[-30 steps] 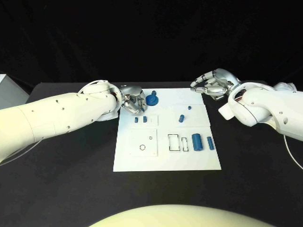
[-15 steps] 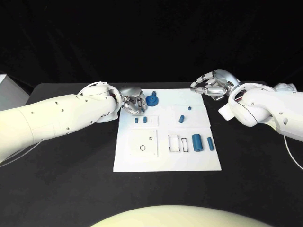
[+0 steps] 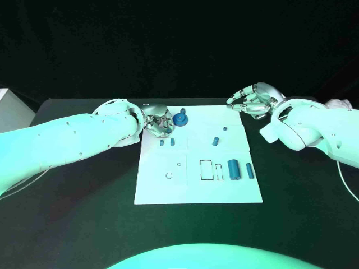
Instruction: Assemble the parts on the task board
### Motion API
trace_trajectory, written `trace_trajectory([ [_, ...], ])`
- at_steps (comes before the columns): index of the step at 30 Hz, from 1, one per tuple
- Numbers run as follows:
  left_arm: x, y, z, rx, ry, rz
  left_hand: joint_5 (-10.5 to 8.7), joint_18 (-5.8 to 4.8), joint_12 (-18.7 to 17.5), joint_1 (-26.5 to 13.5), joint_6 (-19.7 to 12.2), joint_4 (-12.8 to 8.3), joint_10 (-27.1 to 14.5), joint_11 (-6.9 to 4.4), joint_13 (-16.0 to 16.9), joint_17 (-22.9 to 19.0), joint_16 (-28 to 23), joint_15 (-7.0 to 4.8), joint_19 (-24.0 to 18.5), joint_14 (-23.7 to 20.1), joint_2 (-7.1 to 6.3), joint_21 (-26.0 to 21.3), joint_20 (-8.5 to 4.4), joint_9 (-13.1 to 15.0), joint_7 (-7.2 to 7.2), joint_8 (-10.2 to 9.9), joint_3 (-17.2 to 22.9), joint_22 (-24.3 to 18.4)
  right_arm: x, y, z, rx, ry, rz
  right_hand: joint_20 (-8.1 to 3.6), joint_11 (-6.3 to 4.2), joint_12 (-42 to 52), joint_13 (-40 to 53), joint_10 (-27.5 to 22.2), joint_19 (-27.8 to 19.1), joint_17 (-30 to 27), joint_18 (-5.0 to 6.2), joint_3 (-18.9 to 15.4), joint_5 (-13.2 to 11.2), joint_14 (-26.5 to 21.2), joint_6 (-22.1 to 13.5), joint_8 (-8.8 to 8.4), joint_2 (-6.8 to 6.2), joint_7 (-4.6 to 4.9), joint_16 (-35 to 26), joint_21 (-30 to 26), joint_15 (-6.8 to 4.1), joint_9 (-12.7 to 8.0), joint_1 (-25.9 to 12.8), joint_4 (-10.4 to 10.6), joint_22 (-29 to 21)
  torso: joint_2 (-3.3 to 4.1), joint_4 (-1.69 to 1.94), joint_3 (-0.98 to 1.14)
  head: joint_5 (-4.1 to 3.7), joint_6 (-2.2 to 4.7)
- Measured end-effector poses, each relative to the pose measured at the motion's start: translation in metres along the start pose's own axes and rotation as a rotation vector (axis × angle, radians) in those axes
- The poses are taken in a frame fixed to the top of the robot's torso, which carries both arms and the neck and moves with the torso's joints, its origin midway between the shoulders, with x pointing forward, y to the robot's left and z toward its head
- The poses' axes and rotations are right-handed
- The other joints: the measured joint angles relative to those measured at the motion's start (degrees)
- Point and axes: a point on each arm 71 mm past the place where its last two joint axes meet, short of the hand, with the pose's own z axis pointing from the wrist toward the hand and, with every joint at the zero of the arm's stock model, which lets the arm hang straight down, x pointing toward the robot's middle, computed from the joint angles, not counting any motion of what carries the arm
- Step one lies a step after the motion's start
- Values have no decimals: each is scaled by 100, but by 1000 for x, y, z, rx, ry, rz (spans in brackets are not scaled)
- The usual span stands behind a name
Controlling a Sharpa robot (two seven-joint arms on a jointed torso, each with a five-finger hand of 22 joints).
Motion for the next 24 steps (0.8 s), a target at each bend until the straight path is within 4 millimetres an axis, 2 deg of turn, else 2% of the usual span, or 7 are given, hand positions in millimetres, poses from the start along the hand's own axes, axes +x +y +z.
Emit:
trace_trajectory([
  [10, 0, 1, -1, -3, -6, -2, 0, 0, -22, -29, -42, 0, 0, 0, 4, -8, 0, 0, 1, 0, -29, -33, 0, -14, 0, -43, 0, 0, -1, -1, 0, 1, -1, -1, 0, 0, 0, -1, 0, 0, 0, 0, 0, 0, 0, 0, 0, 0, 0, 0, 0, 0, 9, 0, 0, -1, 0, -3, 4, -1, 2],
  [16, -2, 9, -3, -23, -8, -3, 0, 0, -88, -59, -208, 0, 0, 0, 19, -9, 0, 0, -20, 0, -59, -59, 21, -40, -45, -154, 0, -27, -2, -2, 0, 4, -5, -2, 0, 0, 0, -1, 0, 0, -1, 0, 0, 0, 0, 0, -23, 0, 0, 0, -144, 0, 10, 0, 0, -1, -1, -3, 4, -8, 7],
  [21, -5, 19, -7, -50, -14, -3, 0, 0, -141, -89, -329, 1, -63, 62, 34, -104, -26, 32, -80, -73, -89, -145, 19, -60, -103, -208, 0, -94, -4, -3, 0, 7, -9, -3, 0, 0, 0, -1, 0, 0, -1, 0, 0, 0, 0, 0, -45, -11, 0, 0, -268, 0, 11, 11, 0, -1, -4, -3, 7, -24, 16],
  [24, -7, 26, -9, -66, -18, -3, 0, 0, -142, -89, -329, 1, -72, 71, 39, -133, -27, 42, -102, -83, -89, -147, 41, -60, -103, -234, 0, -116, -5, -4, 0, 10, -11, -5, 0, 0, -104, -1, 0, 0, -1, 89, 0, 0, 0, 0, -67, -32, 0, 0, -410, 0, 16, 31, 0, -1, -5, -3, 5, -40, 25],
])
